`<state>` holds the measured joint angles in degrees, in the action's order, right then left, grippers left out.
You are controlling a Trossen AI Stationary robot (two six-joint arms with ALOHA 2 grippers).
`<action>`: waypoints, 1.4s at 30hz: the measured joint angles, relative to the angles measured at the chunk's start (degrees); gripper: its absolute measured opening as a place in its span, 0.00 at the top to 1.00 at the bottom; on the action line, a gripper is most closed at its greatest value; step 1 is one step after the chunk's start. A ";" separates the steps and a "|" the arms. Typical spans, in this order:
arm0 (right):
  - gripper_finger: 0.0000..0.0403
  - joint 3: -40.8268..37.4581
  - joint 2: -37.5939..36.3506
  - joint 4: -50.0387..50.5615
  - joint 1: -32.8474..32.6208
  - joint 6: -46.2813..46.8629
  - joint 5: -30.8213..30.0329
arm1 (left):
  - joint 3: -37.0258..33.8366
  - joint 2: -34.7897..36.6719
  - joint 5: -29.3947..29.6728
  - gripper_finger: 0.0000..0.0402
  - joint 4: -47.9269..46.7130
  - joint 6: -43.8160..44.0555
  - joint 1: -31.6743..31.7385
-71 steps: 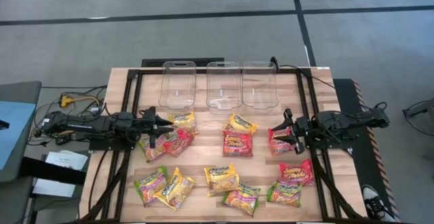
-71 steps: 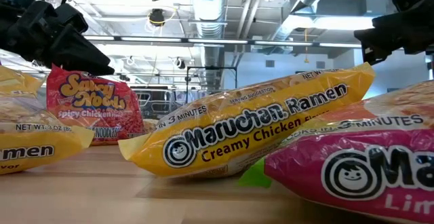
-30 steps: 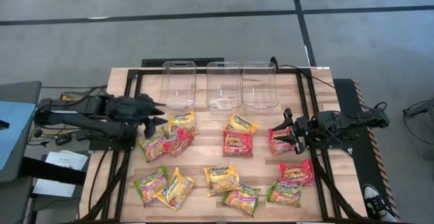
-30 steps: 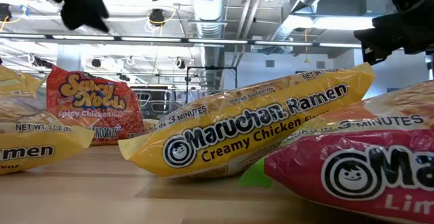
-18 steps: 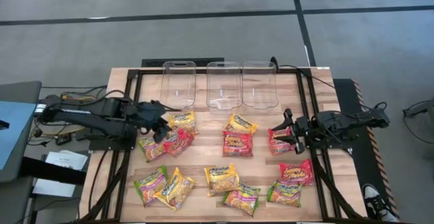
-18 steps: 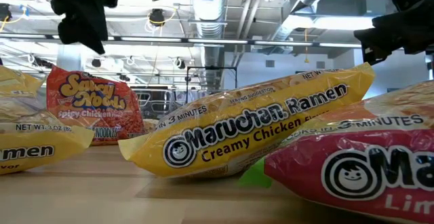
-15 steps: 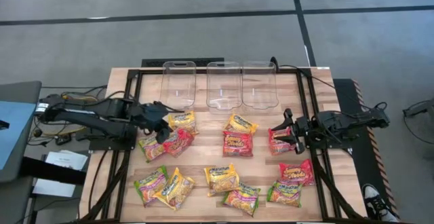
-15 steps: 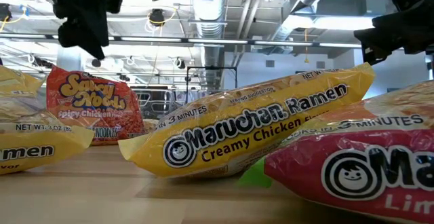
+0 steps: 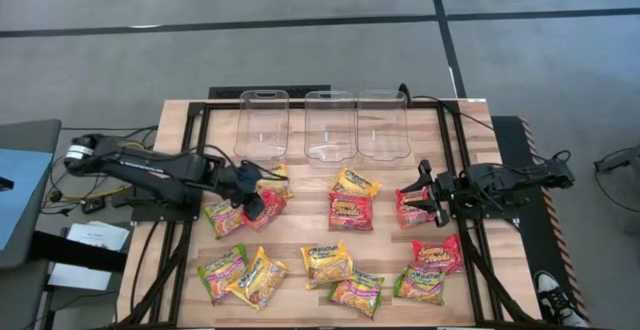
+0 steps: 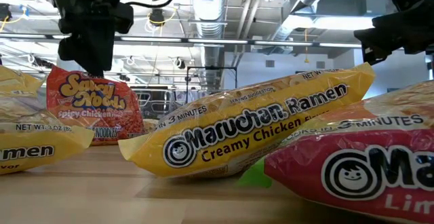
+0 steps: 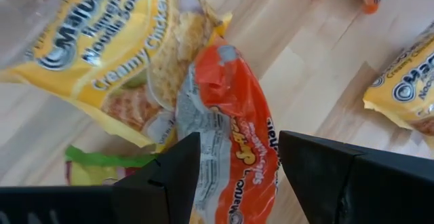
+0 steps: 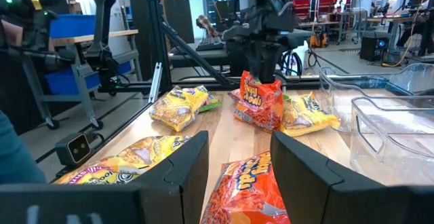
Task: Sort Maruchan noodles
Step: Put the orange noodle pack into the left transparent bin
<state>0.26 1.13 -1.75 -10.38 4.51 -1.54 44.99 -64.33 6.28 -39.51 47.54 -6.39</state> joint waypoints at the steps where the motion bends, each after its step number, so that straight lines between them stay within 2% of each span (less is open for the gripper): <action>1: 0.55 0.01 0.01 -0.01 0.00 0.00 0.00 | 0.00 -0.58 -0.07 0.53 0.29 0.20 -0.18; 28: 0.55 0.02 0.76 -0.21 -0.03 0.02 0.07 | -0.02 -11.87 -1.53 0.55 4.53 3.13 -1.19; 32: 0.55 -0.01 0.73 -0.23 -0.01 0.02 0.04 | -0.02 -11.70 -1.09 0.63 4.67 3.13 -1.19; 42: 0.55 0.00 0.73 -0.23 -0.01 0.00 0.04 | -0.02 -11.68 -1.00 0.97 4.77 0.01 -1.20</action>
<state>0.26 1.87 -1.98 -10.39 4.51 -1.50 44.97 -76.01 5.28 -34.74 47.56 -7.59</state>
